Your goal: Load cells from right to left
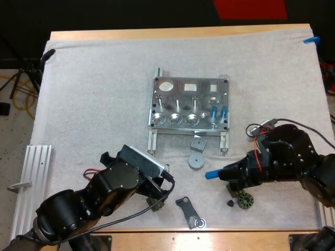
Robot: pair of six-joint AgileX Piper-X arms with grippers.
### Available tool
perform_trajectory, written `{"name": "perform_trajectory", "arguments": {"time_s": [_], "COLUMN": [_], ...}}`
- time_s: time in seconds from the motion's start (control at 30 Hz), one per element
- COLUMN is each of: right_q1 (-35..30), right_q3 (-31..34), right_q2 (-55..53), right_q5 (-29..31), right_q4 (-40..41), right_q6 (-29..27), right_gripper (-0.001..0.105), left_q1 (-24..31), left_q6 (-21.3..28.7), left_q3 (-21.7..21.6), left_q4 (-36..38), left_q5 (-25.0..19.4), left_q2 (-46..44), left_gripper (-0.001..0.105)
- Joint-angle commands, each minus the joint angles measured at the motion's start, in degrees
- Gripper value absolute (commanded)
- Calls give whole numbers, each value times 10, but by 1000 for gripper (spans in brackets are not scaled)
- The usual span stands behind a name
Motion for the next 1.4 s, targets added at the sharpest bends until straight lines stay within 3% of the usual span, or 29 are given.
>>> {"name": "perform_trajectory", "arguments": {"time_s": [0.0,0.27,0.43,0.6,0.9,1.13,1.37], "right_q1": [-2,-2,-2,-2,-1,1,1], "right_q3": [-14,-56,-87,-132,-218,-300,-389], "right_q2": [0,0,1,30,101,175,268], "right_q5": [16,81,155,181,201,240,271], "right_q4": [8,68,131,178,187,191,218], "right_q6": [-21,-85,-131,-163,-192,-238,-271], "right_gripper": [0,0,0,0,0,0,0], "left_q1": [5,49,58,58,58,58,58], "left_q6": [-26,-51,-51,-51,-51,-1,14], "left_q3": [-3,-2,-1,-1,-1,-1,-1], "left_q4": [14,26,26,26,26,26,26], "left_q5": [-17,-17,-15,-3,-3,2,2], "left_q2": [-3,-3,-3,-3,-3,-3,-3], "left_gripper": [66,66,66,66,66,66,66]}}
